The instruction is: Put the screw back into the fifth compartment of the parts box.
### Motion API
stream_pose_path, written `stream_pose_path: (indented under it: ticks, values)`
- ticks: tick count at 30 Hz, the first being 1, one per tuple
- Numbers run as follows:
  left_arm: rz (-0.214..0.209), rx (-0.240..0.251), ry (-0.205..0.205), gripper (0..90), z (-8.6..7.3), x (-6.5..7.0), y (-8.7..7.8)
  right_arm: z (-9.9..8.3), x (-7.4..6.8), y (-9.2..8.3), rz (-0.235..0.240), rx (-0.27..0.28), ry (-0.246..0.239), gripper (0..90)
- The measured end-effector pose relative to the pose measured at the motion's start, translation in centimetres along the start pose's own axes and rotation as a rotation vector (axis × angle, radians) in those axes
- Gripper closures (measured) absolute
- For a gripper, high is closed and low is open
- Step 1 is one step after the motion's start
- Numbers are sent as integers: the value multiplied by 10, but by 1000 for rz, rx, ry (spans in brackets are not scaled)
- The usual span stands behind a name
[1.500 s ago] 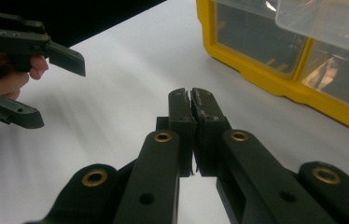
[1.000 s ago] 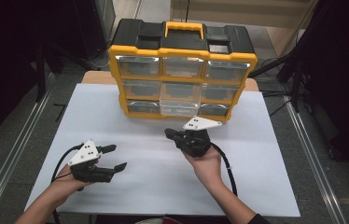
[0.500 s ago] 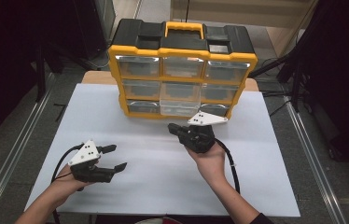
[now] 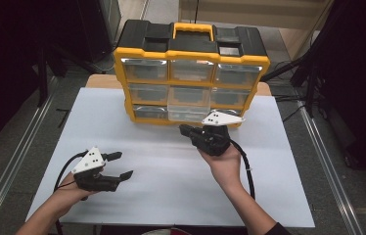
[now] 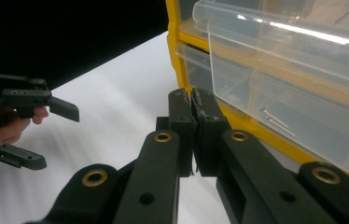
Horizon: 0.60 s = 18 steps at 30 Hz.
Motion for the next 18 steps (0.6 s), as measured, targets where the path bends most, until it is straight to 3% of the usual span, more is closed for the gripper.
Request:
stream_pose_path:
  ticks: [18]
  values:
    - [1,-5,-5,257,-1,0,0,30,9,-17,-27,40,6,887]
Point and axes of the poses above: each handheld gripper's, and its own axes: y roughly forward along the jaws, z roughly out of its top, x roughly to its right, the point moved 10 cm from there along y, roughly forward along the jaws, and after that the axes turned 4 degrees about x, right-handed, at the moved point
